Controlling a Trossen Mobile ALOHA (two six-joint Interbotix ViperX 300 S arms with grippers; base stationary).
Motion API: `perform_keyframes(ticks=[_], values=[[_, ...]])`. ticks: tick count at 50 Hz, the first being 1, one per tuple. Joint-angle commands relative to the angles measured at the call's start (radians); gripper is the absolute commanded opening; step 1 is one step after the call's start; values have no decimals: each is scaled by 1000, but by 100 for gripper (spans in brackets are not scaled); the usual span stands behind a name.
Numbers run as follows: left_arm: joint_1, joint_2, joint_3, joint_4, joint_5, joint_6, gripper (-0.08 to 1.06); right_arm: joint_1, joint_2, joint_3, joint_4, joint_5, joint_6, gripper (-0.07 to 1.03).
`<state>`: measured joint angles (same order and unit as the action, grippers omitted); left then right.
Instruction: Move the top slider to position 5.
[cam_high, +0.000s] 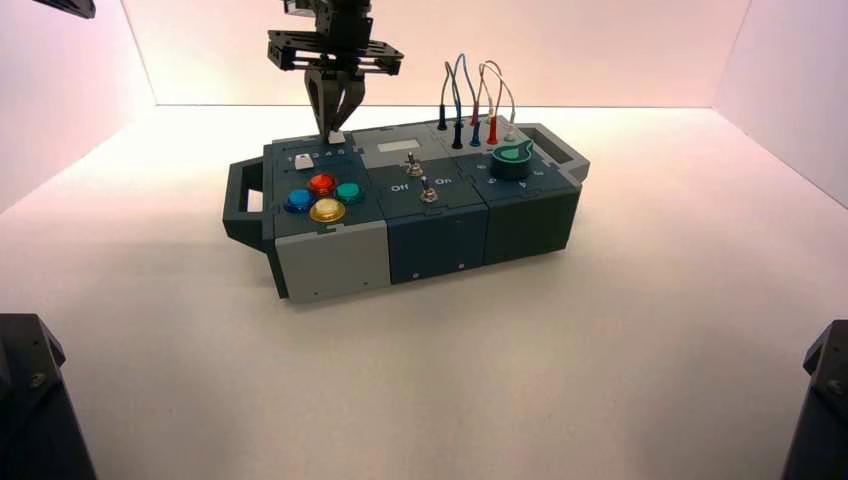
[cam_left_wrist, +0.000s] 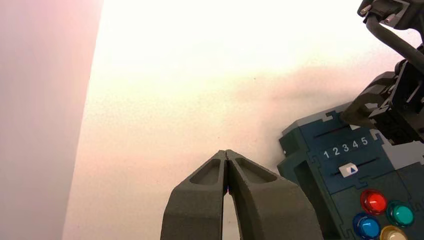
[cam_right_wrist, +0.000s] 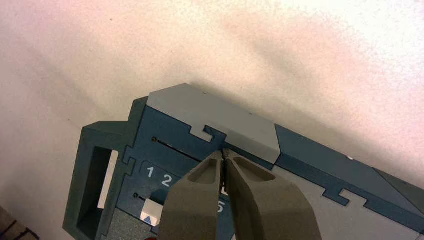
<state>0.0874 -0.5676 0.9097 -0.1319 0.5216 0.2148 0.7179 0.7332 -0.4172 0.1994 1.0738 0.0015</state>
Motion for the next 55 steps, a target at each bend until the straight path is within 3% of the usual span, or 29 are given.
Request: perform_keyframes(ticks=[1, 8, 15, 27, 38, 55], values=[[-2, -2, -35, -2, -5, -2, -3, -3, -66, -11, -6, -20, -8, -2], [-2, 3, -37, -2, -5, -2, -3, -3, -138, -21, -5, -41, -8, -2], [-2, 3, -37, -2, -6, -2, -3, -2, -193, 17, -5, -40, -8, -2], [-2, 17, -35, -2, 5, 0, -3, 15, -282, 166, 12, 34, 9, -2], [-2, 37, -41, 2, 8, 3, -3, 14, -337, 311, 8, -43, -3, -2], [-2, 35, -41, 2, -5, 5, -3, 17, -357, 367, 9, -75, -5, -2]])
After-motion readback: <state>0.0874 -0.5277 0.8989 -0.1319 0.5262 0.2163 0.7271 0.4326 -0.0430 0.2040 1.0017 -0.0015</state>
